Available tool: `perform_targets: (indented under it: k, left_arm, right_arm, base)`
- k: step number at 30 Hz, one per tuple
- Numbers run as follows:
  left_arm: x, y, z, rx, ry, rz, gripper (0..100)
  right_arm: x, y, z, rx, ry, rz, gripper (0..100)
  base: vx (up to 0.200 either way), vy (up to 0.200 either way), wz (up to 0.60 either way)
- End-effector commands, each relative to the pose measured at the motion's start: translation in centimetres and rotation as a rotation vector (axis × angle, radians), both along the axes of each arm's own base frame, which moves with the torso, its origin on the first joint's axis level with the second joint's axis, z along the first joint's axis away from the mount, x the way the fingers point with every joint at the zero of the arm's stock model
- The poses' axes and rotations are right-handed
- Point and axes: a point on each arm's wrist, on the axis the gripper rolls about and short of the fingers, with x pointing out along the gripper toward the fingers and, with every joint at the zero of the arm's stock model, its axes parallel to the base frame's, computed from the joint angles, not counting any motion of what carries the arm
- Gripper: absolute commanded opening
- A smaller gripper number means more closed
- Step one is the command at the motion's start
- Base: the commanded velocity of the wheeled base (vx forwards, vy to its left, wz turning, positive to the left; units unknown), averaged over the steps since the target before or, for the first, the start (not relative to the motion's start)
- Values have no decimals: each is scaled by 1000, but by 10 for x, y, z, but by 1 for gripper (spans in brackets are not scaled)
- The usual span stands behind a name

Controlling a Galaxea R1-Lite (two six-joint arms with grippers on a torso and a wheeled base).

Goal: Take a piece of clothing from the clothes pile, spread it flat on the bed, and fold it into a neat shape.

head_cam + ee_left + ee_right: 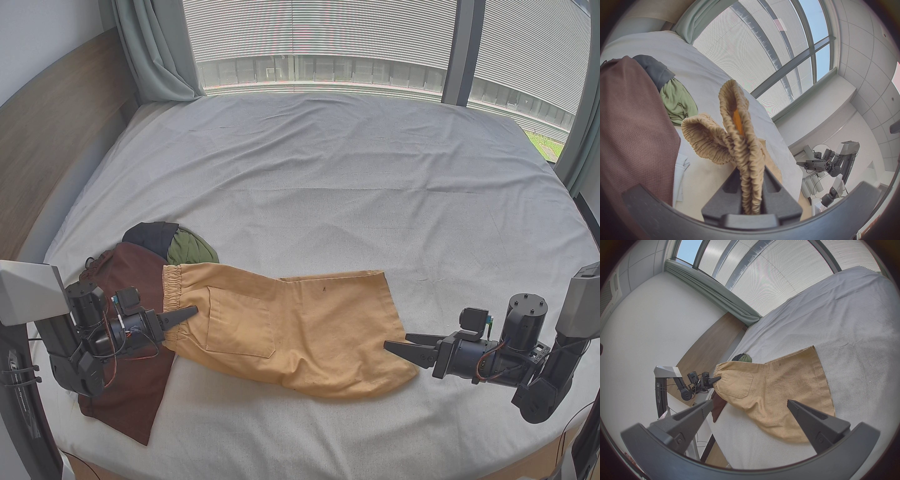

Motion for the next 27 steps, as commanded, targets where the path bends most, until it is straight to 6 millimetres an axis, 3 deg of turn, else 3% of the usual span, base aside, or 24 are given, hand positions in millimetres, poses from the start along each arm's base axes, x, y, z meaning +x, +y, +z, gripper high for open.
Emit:
perform_targets:
  k: [1, 27]
  left_arm:
    - [1, -8, 4, 0, -13, -23, 0]
    - [8, -52, 10, -25, -19, -72, 0]
  right_arm:
    - [0, 0, 0, 0, 1, 0, 100]
    - [0, 0, -1, -1, 2, 1, 100]
  base:
    - [0, 0, 0]
    - [0, 0, 0]
